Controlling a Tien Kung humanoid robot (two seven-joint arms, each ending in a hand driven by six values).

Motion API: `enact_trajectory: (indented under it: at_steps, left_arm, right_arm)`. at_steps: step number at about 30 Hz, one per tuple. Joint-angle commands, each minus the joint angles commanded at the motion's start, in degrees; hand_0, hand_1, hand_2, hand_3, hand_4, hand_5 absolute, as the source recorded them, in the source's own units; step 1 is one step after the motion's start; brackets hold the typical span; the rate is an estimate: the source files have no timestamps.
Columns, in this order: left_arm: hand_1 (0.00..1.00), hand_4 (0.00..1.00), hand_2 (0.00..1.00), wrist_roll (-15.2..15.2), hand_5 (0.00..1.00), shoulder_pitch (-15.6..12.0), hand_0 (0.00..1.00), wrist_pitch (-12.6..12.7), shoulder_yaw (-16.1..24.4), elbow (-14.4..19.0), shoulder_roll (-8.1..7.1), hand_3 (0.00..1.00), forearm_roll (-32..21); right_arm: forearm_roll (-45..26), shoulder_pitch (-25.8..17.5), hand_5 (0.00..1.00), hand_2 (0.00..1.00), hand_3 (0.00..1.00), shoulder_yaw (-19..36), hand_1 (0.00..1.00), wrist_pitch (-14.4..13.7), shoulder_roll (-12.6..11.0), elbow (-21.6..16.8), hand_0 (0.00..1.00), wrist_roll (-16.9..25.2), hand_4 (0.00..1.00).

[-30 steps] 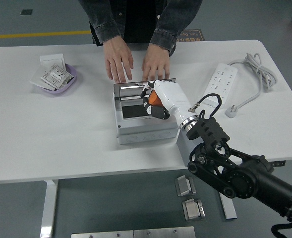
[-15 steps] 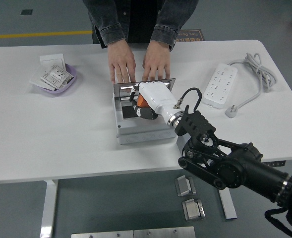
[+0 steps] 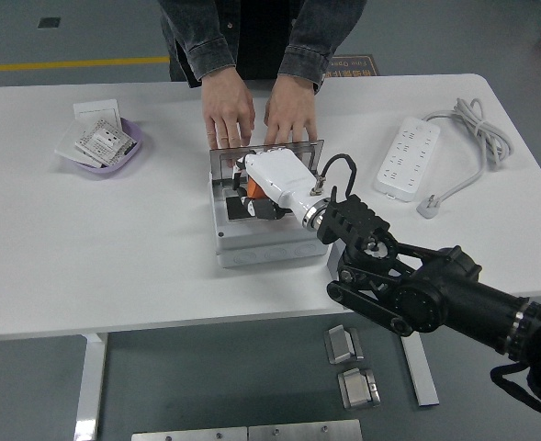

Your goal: Pick up the cylinder from the cube,place it in the box,flap close box

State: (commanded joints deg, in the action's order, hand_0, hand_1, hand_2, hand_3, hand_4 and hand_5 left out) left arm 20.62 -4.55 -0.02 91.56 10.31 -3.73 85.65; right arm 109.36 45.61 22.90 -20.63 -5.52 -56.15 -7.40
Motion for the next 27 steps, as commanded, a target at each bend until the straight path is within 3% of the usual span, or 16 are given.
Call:
enact_trajectory:
  at_steps: [8,9,14,15,20,21,26,27]
  left_arm:
    - [0.641,0.664,0.526,-0.22,0.319,0.17,0.638,-0.07,-0.41,0.0,0.01,0.618,-0.26]
    - [0.641,0.663,0.526,-0.24,0.318,0.19,0.638,-0.07,-0.44,0.0,0.0,0.618,-0.27]
    - [0.641,0.663,0.526,-0.25,0.318,0.24,0.638,-0.1,-0.46,0.0,0.03,0.618,-0.21]
    - [0.641,0.663,0.526,-0.26,0.318,0.24,0.638,-0.1,-0.51,0.0,0.05,0.618,-0.25]
    - [0.641,0.663,0.526,-0.29,0.318,0.27,0.638,-0.13,-0.62,0.0,0.07,0.618,-0.31]
    - [0.641,0.661,0.525,-0.29,0.317,0.28,0.638,-0.13,-0.59,0.0,0.08,0.618,-0.26]
    - [0.641,0.661,0.525,-0.32,0.317,0.34,0.638,-0.15,-0.62,0.0,0.08,0.618,-0.21]
    - [0.641,0.661,0.525,-0.32,0.316,0.35,0.638,-0.16,-0.64,0.0,0.09,0.618,-0.22]
  right_arm:
    - [0.88,0.19,0.002,0.274,0.315,0.14,0.194,0.81,-0.64,0.4,0.136,2.2,0.002]
    - [1.08,0.18,0.002,0.355,0.427,0.1,0.271,0.74,-0.64,0.44,0.36,2.41,0.002]
    - [2.37,0.11,0.002,0.355,0.427,-0.11,0.271,0.54,-0.65,0.47,0.36,2.78,0.002]
    - [2.6,0.08,0.002,0.531,0.635,-0.16,0.489,0.47,-0.68,0.47,0.544,2.8,0.341]
    - [3.2,-0.06,0.002,0.531,0.635,-0.35,0.489,0.04,-0.84,0.63,0.544,2.93,0.341]
    - [3.26,-0.1,0.002,0.604,0.703,-0.37,0.561,-0.04,-0.88,0.68,0.589,2.96,0.622]
    - [3.37,-0.38,0.002,0.604,0.703,-0.42,0.561,-0.42,-1.04,0.86,0.589,3.21,0.622]
    - [3.37,-0.43,0.002,0.638,0.76,-0.41,0.627,-0.49,-1.06,0.9,0.667,3.28,0.722]
